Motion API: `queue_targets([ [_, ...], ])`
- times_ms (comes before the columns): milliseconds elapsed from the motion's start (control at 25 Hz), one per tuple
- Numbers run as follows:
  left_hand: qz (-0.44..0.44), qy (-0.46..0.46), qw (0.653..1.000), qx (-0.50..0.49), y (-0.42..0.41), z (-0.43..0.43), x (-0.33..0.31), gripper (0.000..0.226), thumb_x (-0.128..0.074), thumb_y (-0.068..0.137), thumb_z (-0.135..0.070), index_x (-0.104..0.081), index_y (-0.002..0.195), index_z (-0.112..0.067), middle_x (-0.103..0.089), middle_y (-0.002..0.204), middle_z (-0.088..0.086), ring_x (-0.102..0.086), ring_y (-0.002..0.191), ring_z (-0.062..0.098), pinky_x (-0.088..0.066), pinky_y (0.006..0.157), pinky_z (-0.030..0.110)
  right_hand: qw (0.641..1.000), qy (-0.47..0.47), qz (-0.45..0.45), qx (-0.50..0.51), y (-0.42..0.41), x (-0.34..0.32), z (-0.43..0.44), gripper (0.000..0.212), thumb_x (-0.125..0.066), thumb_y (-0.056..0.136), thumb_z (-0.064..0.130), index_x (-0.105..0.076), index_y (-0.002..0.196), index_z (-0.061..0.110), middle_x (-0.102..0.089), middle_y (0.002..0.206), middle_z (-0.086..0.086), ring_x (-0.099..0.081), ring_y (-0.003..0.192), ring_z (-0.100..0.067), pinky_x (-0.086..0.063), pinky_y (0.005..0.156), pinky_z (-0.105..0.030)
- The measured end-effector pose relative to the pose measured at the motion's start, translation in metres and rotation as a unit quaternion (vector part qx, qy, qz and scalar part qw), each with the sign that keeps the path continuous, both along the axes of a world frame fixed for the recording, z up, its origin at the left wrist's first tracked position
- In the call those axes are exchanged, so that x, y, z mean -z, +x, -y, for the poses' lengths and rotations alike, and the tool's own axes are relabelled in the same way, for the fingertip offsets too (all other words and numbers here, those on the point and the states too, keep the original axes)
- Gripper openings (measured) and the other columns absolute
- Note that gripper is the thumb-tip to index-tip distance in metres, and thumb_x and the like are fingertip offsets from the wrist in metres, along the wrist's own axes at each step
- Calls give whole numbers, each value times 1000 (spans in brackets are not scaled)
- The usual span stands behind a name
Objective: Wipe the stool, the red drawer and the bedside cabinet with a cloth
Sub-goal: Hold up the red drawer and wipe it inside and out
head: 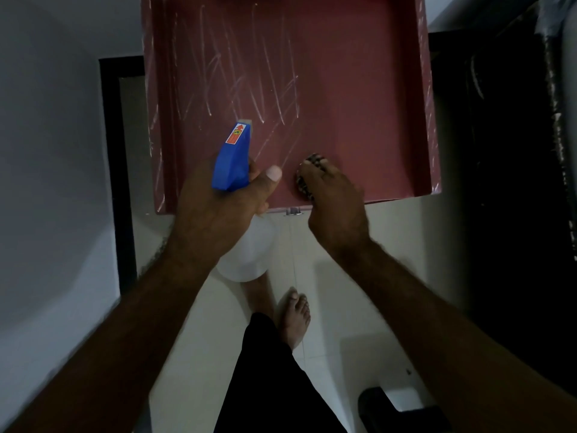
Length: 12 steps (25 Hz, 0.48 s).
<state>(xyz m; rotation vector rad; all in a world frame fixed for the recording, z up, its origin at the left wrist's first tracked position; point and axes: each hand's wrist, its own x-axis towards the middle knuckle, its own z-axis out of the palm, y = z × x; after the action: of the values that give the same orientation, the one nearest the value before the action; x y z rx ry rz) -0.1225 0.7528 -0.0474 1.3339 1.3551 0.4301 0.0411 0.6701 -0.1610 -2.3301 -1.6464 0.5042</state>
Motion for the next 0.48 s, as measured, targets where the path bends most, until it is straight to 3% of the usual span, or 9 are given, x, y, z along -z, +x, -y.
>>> queue_targets([
  [160,-28,29,999,32,-7,7,-1,46,-68,83,-48,-60,92,-3,-71,78,14,-71,69,11,-51,61,8,996,-6,0,-92,-5,8,6,77,-60,77,-10,-52,146,23,-51,156,-6,-50,141,-28,-53,97,-49],
  [360,-10,24,999,27,-22,18,0,40,-69,87,-42,-60,91,-3,-67,74,9,-66,62,2,-48,59,7,999,9,12,36,25,8,15,78,-57,73,-15,-56,143,20,-59,146,-10,-57,131,-32,-51,103,-55],
  [480,-17,19,999,30,-26,20,3,38,-67,86,-44,-60,90,-7,-65,71,1,-64,61,-3,-46,58,5,1000,16,8,0,-6,13,11,70,-54,73,-13,-57,136,19,-58,144,-6,-54,131,-27,-54,97,-50],
])
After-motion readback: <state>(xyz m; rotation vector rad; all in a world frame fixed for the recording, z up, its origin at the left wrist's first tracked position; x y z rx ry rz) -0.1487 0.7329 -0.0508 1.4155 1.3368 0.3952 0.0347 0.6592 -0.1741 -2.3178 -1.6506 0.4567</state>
